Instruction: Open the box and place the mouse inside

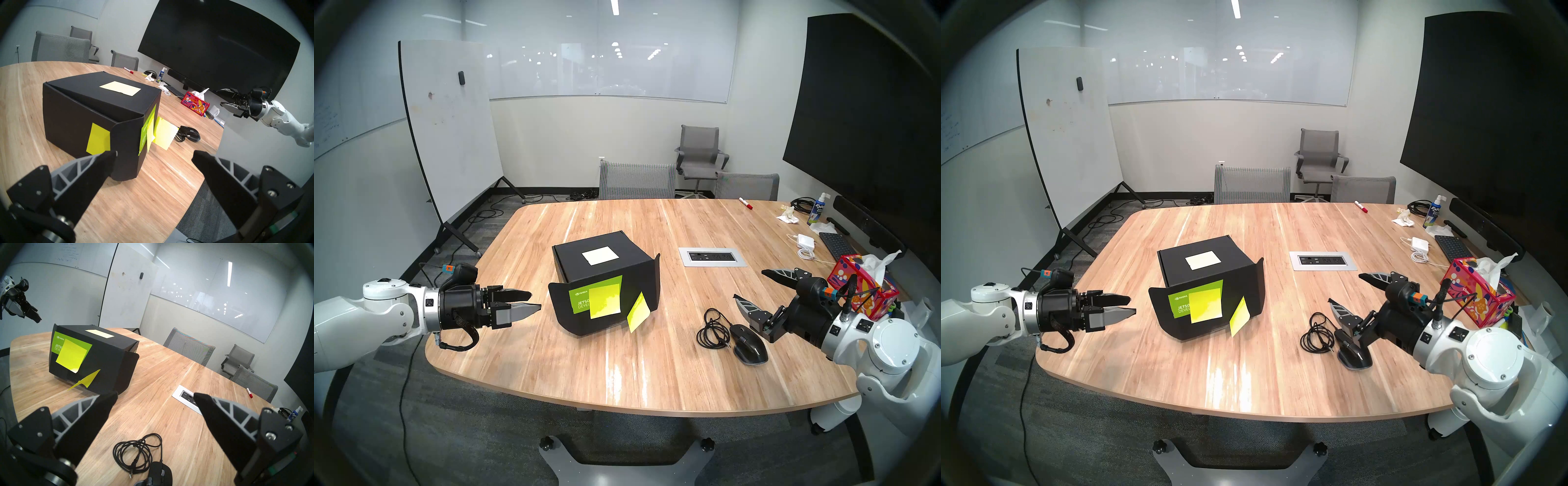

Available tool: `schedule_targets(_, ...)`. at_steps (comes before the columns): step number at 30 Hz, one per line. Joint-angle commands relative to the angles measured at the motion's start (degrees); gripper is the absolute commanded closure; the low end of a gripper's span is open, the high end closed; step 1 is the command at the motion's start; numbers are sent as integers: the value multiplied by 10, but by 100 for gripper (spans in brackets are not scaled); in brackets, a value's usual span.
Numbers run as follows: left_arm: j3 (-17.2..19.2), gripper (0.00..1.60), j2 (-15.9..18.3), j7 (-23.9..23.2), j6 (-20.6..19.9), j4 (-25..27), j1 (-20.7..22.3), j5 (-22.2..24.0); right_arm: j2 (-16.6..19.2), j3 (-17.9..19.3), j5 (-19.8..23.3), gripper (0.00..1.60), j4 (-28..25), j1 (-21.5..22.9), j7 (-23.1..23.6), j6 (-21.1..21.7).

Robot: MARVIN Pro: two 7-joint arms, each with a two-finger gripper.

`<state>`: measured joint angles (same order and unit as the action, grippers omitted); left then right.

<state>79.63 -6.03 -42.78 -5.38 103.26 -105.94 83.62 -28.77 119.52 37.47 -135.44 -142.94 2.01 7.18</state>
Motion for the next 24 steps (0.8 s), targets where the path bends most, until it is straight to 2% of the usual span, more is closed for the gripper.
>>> schedule_targets(1,5,0,2,-1,2,0,4,1,0,1,0,0,-3,0,1,-1)
schedule_targets(24,3,0,2,-1,2,0,6,1,0,1,0,0,-2,0,0,-1)
